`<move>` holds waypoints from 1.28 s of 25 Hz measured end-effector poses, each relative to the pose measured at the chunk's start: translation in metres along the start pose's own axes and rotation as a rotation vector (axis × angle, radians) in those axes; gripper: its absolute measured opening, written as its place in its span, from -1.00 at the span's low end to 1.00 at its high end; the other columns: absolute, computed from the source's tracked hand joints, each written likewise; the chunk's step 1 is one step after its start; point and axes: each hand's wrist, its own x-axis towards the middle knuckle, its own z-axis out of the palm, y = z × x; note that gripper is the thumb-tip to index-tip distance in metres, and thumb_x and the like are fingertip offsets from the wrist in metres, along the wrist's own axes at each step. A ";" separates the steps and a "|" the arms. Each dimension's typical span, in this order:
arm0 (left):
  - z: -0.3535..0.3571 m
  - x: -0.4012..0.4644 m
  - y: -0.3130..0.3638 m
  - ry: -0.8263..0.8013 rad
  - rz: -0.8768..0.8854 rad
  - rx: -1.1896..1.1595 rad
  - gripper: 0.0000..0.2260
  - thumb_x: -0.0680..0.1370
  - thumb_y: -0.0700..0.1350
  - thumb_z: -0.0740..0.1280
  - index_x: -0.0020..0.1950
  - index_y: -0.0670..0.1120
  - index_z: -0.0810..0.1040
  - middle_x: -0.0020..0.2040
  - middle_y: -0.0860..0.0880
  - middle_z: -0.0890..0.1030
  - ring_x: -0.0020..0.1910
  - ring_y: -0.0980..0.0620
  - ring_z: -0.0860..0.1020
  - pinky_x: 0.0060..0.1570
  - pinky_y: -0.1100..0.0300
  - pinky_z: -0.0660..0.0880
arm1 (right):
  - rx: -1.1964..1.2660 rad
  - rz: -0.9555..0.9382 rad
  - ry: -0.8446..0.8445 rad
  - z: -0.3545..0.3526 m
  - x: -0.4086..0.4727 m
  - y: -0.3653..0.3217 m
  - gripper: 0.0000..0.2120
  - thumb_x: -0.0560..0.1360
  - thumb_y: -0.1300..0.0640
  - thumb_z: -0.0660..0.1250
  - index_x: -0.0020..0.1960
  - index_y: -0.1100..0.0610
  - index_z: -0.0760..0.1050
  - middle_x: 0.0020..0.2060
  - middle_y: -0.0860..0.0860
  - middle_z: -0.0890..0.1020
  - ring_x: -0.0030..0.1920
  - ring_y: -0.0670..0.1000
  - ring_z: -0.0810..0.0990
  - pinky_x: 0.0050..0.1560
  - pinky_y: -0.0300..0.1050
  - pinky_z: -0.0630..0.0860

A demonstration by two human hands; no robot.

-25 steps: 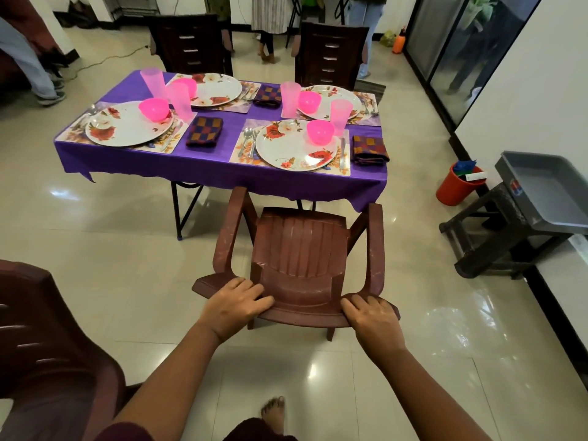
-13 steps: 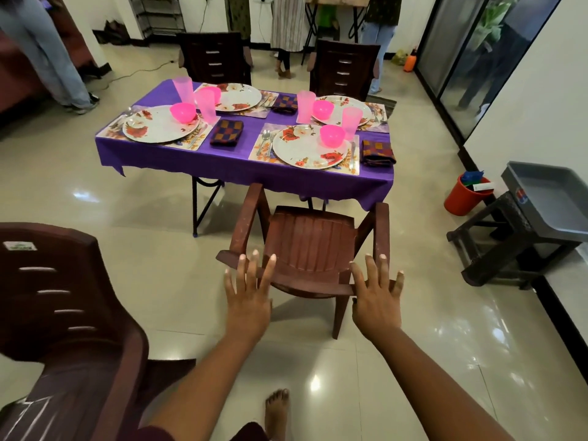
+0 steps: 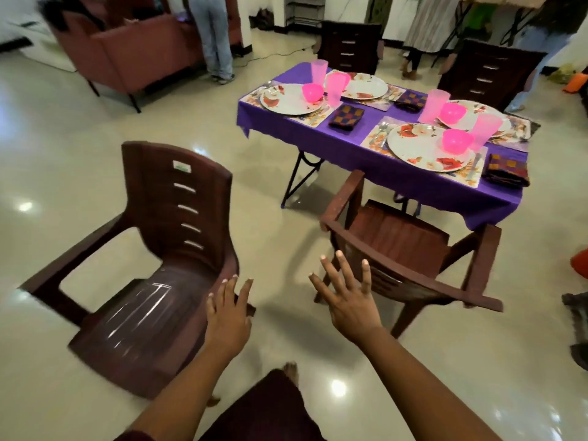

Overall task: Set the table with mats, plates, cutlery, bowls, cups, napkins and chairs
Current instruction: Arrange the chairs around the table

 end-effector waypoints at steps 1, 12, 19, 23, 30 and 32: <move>-0.001 -0.006 -0.010 0.004 -0.060 -0.020 -0.08 0.24 -0.07 0.60 0.51 -0.03 0.21 0.45 -0.21 0.35 0.41 -0.23 0.31 0.24 -0.28 0.37 | -0.001 -0.047 -0.006 -0.003 0.014 -0.012 -0.23 0.27 0.17 0.51 0.43 -0.05 0.37 0.52 0.13 0.14 0.54 0.27 0.03 0.42 0.46 -0.13; -0.005 0.045 -0.117 0.052 -0.405 -0.293 -0.41 0.54 -0.06 0.32 0.52 -0.01 0.17 0.52 -0.16 0.17 0.49 -0.16 0.18 0.38 -0.04 0.29 | -0.050 -0.286 -0.122 -0.029 0.250 -0.082 -0.30 0.53 0.26 0.16 0.56 -0.11 -0.01 0.57 0.12 -0.03 0.56 0.22 -0.21 0.37 0.37 -0.46; -0.083 0.195 -0.187 0.218 -0.472 -0.780 -0.40 0.57 -0.09 0.35 0.54 -0.10 0.17 0.49 -0.14 0.23 0.45 -0.13 0.29 0.27 0.22 0.39 | -0.055 -0.277 -0.188 -0.034 0.394 -0.102 -0.33 0.58 0.14 0.21 0.58 -0.03 -0.04 0.55 0.15 -0.01 0.54 0.21 0.00 0.47 0.34 -0.17; -0.134 0.296 -0.190 0.196 -0.620 -1.074 -0.21 0.54 0.22 0.28 0.60 -0.05 -0.05 0.57 -0.13 0.13 0.50 -0.14 0.23 0.29 0.16 0.31 | 0.075 -0.267 -0.322 -0.012 0.407 -0.089 -0.30 0.56 0.27 0.17 0.59 0.09 -0.10 0.53 0.17 0.01 0.46 0.21 0.23 0.47 0.17 0.13; -0.130 0.398 -0.124 -0.033 -0.543 -0.728 0.09 0.42 0.18 0.46 0.55 -0.23 -0.27 0.56 -0.28 -0.20 0.52 -0.26 0.14 0.40 0.03 0.25 | 0.213 -0.247 -0.368 -0.008 0.410 -0.077 -0.18 0.51 0.32 0.28 0.59 0.17 -0.14 0.55 0.23 -0.06 0.47 0.22 0.22 0.46 -0.02 0.17; -0.128 0.406 -0.113 -0.060 -0.505 -0.713 0.07 0.43 0.09 0.47 0.55 -0.22 -0.28 0.57 -0.26 -0.20 0.52 -0.26 0.14 0.40 0.02 0.26 | 0.245 -0.202 -0.404 -0.009 0.406 -0.068 -0.17 0.46 0.34 0.32 0.58 0.16 -0.06 0.54 0.21 0.00 0.37 0.21 0.35 0.36 -0.06 0.31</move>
